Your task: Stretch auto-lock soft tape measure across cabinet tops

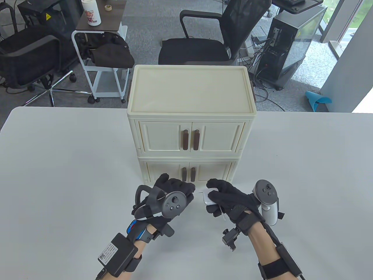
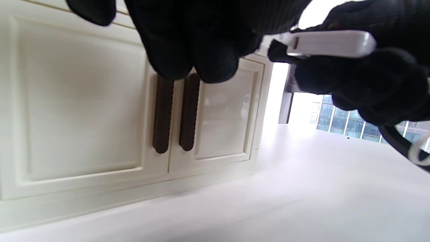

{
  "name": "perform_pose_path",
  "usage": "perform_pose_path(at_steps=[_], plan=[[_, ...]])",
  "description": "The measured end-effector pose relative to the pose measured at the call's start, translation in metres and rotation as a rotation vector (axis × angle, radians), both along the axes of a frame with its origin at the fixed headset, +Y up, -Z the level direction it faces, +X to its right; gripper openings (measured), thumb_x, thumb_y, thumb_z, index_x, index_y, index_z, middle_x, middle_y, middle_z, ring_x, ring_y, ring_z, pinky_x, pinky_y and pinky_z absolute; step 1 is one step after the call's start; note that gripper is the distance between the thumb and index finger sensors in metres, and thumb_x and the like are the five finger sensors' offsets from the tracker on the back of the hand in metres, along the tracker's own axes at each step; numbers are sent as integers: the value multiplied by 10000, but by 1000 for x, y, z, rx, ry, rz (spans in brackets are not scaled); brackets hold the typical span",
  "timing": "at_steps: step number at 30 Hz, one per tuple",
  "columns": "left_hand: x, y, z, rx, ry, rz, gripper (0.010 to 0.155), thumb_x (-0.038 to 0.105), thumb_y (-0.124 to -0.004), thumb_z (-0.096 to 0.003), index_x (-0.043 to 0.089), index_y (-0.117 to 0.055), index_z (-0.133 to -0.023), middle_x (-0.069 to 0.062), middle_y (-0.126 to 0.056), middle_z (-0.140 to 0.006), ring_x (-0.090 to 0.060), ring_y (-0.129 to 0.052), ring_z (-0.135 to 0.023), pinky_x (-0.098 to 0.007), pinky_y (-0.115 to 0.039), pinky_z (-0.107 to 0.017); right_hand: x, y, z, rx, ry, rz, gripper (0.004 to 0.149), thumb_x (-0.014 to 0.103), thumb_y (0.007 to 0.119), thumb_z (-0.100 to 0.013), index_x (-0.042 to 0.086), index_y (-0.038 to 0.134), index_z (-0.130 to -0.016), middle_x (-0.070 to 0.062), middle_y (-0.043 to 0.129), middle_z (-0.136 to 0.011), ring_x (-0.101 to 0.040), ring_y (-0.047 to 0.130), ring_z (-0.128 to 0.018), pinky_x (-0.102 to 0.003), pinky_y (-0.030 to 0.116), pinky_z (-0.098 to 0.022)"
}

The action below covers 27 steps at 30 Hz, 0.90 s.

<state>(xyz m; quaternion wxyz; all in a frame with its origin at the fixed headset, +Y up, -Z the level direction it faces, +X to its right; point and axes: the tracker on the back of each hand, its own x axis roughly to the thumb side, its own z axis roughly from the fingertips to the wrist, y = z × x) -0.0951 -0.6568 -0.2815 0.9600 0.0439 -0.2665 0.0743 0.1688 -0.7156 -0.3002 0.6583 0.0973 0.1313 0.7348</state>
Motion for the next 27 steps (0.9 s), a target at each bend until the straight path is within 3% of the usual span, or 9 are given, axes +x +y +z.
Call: perform_pose_path(at_steps=[4, 9, 17, 27], plan=[[-19, 11, 1, 7, 32, 37, 422, 461, -655, -618, 277, -706, -995, 87, -874, -976, -233, -887, -969, -646, -596, -769, 12, 14, -3, 17, -10, -13, 497, 293, 856, -571, 126, 685, -1008, -207, 965, -750, -313, 1060, -448, -346, 937, -302], [-42, 33, 1, 52, 88, 53, 423, 458, -643, -619, 278, -695, -998, 86, -866, -979, -236, -879, -976, -646, -598, -769, 26, 49, -7, 80, -28, 7, 498, 292, 858, -571, 127, 684, -1008, -206, 964, -750, -314, 1057, -455, -350, 935, -305], [-77, 84, 1, 121, 176, 85, 426, 448, -625, -624, 268, -682, -1006, 85, -858, -982, -238, -874, -979, -643, -603, -768, 51, 108, -14, 166, -65, 9, 501, 294, 862, -569, 127, 686, -1007, -202, 962, -756, -314, 1057, -456, -350, 934, -308], [-105, 139, -4, 215, 277, 99, 428, 445, -599, -628, 266, -668, -1010, 87, -847, -984, -241, -862, -987, -643, -601, -771, 80, 157, -27, 218, -139, -29, 500, 298, 867, -568, 135, 690, -1006, -199, 962, -758, -312, 1056, -461, -352, 933, -312]])
